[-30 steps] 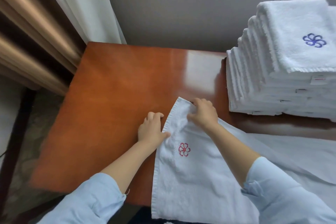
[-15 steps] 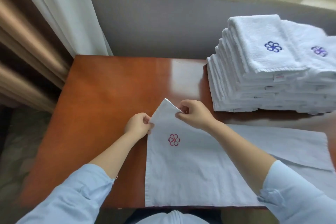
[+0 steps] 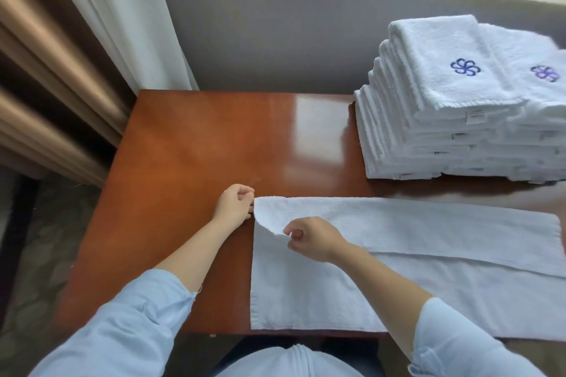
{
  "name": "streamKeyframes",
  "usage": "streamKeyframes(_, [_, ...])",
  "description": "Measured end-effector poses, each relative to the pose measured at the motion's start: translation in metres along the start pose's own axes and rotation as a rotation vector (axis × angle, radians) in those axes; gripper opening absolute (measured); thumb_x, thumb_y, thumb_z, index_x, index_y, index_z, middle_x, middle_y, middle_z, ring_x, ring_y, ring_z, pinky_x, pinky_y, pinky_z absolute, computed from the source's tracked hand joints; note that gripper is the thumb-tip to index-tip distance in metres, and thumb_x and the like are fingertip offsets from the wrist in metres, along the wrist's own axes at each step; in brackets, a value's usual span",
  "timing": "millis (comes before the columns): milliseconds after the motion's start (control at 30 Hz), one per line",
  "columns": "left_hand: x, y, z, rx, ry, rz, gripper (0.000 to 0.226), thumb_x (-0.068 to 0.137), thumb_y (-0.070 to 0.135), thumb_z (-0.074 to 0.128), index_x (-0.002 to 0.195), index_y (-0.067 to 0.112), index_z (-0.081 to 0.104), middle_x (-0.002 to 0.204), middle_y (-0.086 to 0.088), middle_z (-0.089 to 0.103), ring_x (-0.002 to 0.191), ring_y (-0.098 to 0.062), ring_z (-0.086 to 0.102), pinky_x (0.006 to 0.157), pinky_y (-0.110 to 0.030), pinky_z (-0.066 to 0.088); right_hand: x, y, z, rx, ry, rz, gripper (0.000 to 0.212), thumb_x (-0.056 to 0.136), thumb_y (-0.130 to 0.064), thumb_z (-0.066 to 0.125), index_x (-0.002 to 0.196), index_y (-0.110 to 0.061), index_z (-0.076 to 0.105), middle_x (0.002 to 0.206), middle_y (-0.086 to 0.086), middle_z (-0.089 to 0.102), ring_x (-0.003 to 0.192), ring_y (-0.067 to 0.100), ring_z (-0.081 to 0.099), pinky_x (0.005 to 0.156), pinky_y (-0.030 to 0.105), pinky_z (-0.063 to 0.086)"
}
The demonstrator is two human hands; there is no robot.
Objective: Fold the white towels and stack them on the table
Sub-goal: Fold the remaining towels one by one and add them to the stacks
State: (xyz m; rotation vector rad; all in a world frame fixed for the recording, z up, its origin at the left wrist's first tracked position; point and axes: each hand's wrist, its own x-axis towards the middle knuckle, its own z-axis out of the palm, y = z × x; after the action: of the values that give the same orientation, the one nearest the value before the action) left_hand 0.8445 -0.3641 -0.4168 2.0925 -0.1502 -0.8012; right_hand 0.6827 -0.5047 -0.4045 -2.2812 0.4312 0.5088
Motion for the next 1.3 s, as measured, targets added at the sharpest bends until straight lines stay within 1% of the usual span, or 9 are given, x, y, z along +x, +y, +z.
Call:
streamKeyframes(167, [-0.012,-0.001,0.006,0.297,0.026,0.144,0.03,0.092,0.026,0.065,0.12,0.024,0.056,0.121,0.005,0.052,0.099,-0.014,0.059,0.086,-0.033,0.051,-0.009,0.004,-0.002,0.108,-0.006,0.03,0.03,0.087,-0.021,0.057,0.11,-0.033,0.07,0.093,-0.015,0.069,0.088,0.003,0.061,0.08,0.029,0.053])
streamKeyframes(333, [-0.034,-0.004,0.023,0.732,-0.006,0.506,0.047,0.092,0.03,0.063,0.137,0.032,0.049,0.145,0.007,0.036,0.136,-0.016,0.034,0.108,-0.036,0.034,-0.023,0.022,-0.009,-0.097,0.298,0.081,0.035,0.089,-0.02,0.055,0.121,-0.027,0.064,0.12,-0.011,0.062,0.119,0.012,0.049,0.09,0.031,0.045])
streamKeyframes(467, [-0.044,-0.024,0.038,1.069,-0.281,0.596,0.064,0.101,0.045,0.042,0.157,0.031,0.014,0.165,0.001,-0.012,0.151,-0.018,-0.016,0.121,-0.036,-0.002,-0.039,0.043,0.008,-0.359,0.295,0.231,0.06,0.093,-0.033,0.049,0.149,-0.026,0.031,0.157,0.007,0.023,0.147,0.033,0.016,0.116,0.045,0.018])
streamKeyframes(533, [-0.045,-0.034,0.04,1.155,-0.328,0.548,0.072,0.101,0.054,0.034,0.157,0.031,-0.004,0.161,-0.003,-0.026,0.148,-0.021,-0.026,0.121,-0.041,-0.009,-0.047,0.054,0.023,-0.342,0.23,0.335,0.069,0.098,-0.044,0.038,0.156,-0.03,0.005,0.165,0.006,-0.009,0.15,0.037,-0.015,0.118,0.058,-0.003])
streamKeyframes(633, [-0.043,-0.035,0.04,1.238,-0.352,0.515,0.076,0.099,0.061,0.029,0.154,0.032,-0.016,0.158,-0.004,-0.034,0.145,-0.024,-0.031,0.12,-0.047,-0.012,-0.058,0.072,0.038,-0.36,0.191,0.339,0.074,0.097,-0.059,0.026,0.154,-0.036,-0.016,0.16,0.002,-0.032,0.144,0.036,-0.033,0.115,0.061,-0.014])
streamKeyframes(767, [-0.044,-0.028,0.039,1.272,-0.379,0.482,0.077,0.1,0.06,0.03,0.154,0.033,-0.017,0.158,-0.005,-0.034,0.145,-0.025,-0.031,0.119,-0.05,-0.014,-0.059,0.081,0.034,-0.382,0.114,0.303,0.084,0.093,-0.067,0.029,0.151,-0.037,-0.023,0.154,0.001,-0.041,0.14,0.036,-0.04,0.113,0.06,-0.02])
streamKeyframes(1000, [-0.089,-0.039,0.051,1.179,-0.216,0.584,0.06,0.103,0.031,0.041,0.156,0.033,0.013,0.165,-0.005,-0.011,0.15,-0.024,-0.018,0.122,-0.041,-0.004,-0.091,0.084,0.048,-0.415,0.186,0.193,0.072,0.098,-0.045,0.038,0.156,-0.032,-0.003,0.164,0.003,-0.018,0.149,0.03,-0.024,0.119,0.054,-0.011])
streamKeyframes(1200, [-0.152,-0.085,0.052,1.003,-0.255,0.572,0.077,0.089,0.063,0.053,0.152,0.035,0.021,0.163,0.007,0.004,0.151,-0.015,-0.006,0.121,-0.038,0.013,-0.128,0.09,0.066,-0.39,0.231,0.128,0.068,0.1,-0.045,0.039,0.157,-0.027,0.006,0.166,0.0,-0.01,0.151,0.026,-0.017,0.12,0.046,-0.01])
streamKeyframes(1300, [-0.177,-0.103,0.053,1.068,-0.268,0.509,0.082,0.084,0.059,0.063,0.15,0.033,0.022,0.162,0.007,0.006,0.152,-0.017,0.001,0.121,-0.035,0.013,-0.15,0.092,0.077,-0.363,0.214,0.129,0.064,0.099,-0.05,0.038,0.155,-0.033,0.011,0.166,-0.001,-0.008,0.151,0.028,-0.016,0.12,0.049,-0.01])
